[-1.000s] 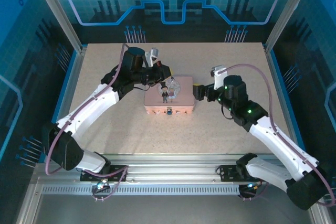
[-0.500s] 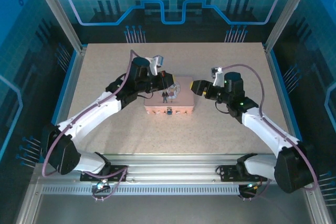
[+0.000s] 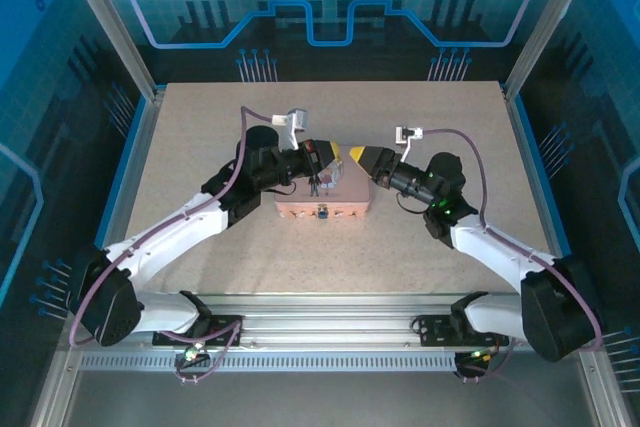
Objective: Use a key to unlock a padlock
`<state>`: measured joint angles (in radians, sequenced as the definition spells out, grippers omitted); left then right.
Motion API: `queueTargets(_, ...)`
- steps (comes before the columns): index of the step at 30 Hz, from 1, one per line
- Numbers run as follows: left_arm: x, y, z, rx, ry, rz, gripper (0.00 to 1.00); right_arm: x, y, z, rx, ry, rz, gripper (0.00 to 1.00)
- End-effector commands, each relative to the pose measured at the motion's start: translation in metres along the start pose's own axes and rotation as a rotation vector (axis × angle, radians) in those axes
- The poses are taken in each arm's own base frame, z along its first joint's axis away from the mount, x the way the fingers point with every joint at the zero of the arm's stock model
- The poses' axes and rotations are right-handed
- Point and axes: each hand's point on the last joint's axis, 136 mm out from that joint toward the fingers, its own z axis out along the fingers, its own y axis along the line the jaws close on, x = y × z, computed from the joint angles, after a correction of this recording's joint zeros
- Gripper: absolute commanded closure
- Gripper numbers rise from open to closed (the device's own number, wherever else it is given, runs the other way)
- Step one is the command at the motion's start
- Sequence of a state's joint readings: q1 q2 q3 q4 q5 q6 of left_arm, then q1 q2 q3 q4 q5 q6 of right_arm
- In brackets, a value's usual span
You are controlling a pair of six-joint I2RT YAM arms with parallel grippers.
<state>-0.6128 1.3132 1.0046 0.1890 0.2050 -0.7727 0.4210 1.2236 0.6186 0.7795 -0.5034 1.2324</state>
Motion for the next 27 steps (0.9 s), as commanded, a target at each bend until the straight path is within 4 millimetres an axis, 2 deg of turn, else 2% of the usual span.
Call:
queueTargets(1, -0.013, -0.021, -0.008, 0.078, -0.072, -0.018, 1.0, -0.001, 0.032, 0.006, -0.114, -0.017, -0.015, 0.51)
queueTargets(7, -0.015, -0.022, -0.012, 0.086, -0.095, -0.035, 1.0, 0.008, 0.047, 0.013, -0.157, 0.011, -0.03, 0.61)
queueTargets(9, -0.015, -0.023, -0.012, 0.095, -0.101, -0.043, 1.0, 0.009, 0.048, 0.015, -0.159, 0.012, -0.025, 0.62)
queueTargets(12, -0.015, -0.023, -0.013, 0.098, -0.105, -0.05, 1.0, 0.009, 0.049, 0.015, -0.17, 0.01, -0.021, 0.7)
queueTargets(15, -0.015, -0.023, -0.013, 0.102, -0.111, -0.057, 1.0, 0.009, 0.052, 0.016, -0.181, 0.011, -0.018, 0.71)
queueTargets(18, -0.014, -0.025, -0.013, 0.121, -0.115, -0.067, 1.0, 0.009, 0.051, 0.017, -0.179, 0.012, -0.015, 0.69)
queueTargets(22, -0.015, -0.031, -0.014, 0.144, -0.116, -0.072, 1.0, 0.008, 0.044, 0.018, -0.151, -0.001, -0.013, 0.59)
queueTargets(27, -0.015, -0.032, -0.018, 0.146, -0.121, -0.069, 1.0, 0.004, 0.039, 0.012, -0.118, -0.03, -0.027, 0.57)
